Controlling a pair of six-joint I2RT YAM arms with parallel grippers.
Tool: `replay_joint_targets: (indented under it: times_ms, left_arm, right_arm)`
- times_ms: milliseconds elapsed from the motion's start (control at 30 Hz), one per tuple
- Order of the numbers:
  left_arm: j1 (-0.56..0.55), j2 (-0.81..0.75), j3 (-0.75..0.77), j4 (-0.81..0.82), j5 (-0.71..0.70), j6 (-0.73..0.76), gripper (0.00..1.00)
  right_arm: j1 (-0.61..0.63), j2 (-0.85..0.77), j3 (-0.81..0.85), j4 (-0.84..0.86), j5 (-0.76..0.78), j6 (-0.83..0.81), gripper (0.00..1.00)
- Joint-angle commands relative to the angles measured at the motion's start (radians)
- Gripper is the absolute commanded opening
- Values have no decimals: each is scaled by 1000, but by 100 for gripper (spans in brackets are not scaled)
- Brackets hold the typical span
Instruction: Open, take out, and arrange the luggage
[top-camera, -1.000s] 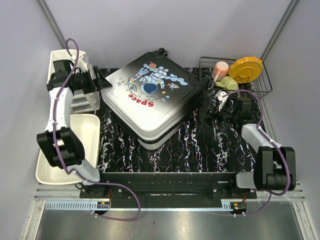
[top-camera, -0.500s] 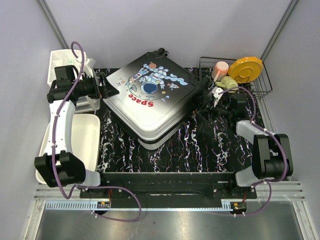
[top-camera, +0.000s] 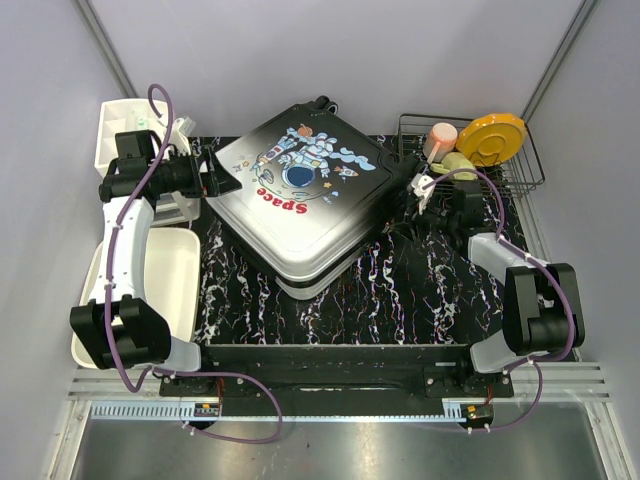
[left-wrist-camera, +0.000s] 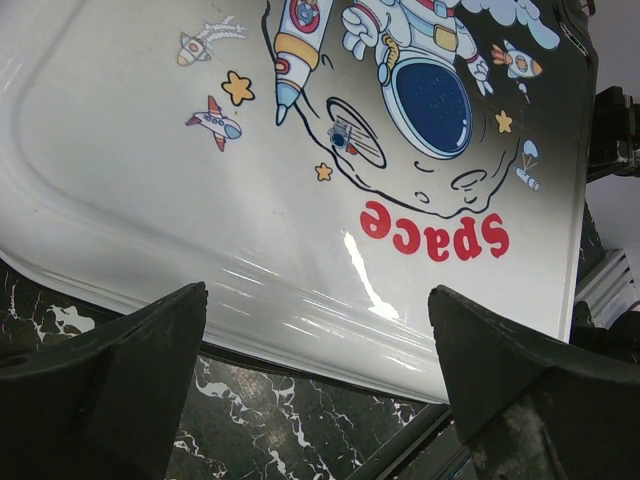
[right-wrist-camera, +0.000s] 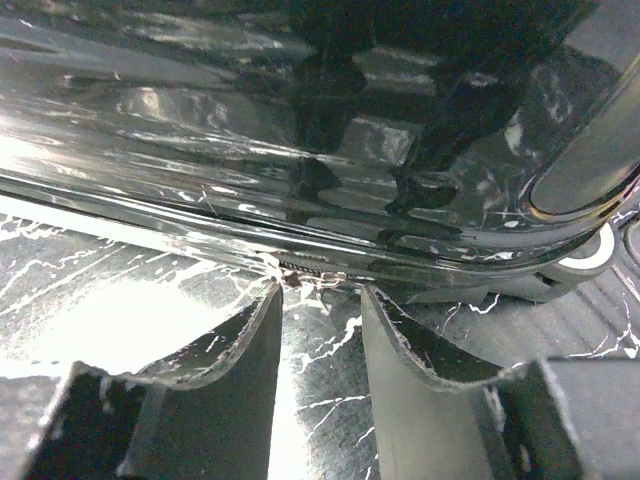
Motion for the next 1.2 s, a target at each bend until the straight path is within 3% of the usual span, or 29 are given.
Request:
replay_joint_targets:
  times_ms: [0, 467, 600, 733, 833, 1167]
  left_arm:
    - [-4, -13, 12, 34, 25, -5, 96]
    - [-4, -36, -33, 49, -15, -6, 96]
    - [-4, -48, -57, 61, -32, -9, 96]
    - [-2, -46, -57, 63, -49, -12, 96]
    - [-1, -33, -48, 51, -75, -6, 96]
    - [53, 62, -30, 28, -101, -20, 95]
  right_arm:
    - [10, -16, 4, -14, 43, -46, 45]
    - [46, 79, 72, -11, 83, -62, 45]
    - [45, 76, 59, 14, 87, -59, 31]
    - [44, 61, 49, 28, 136, -57, 0]
    - [18, 55, 64, 23, 208, -66, 0]
    - [-62, 168, 231, 32, 189, -68, 0]
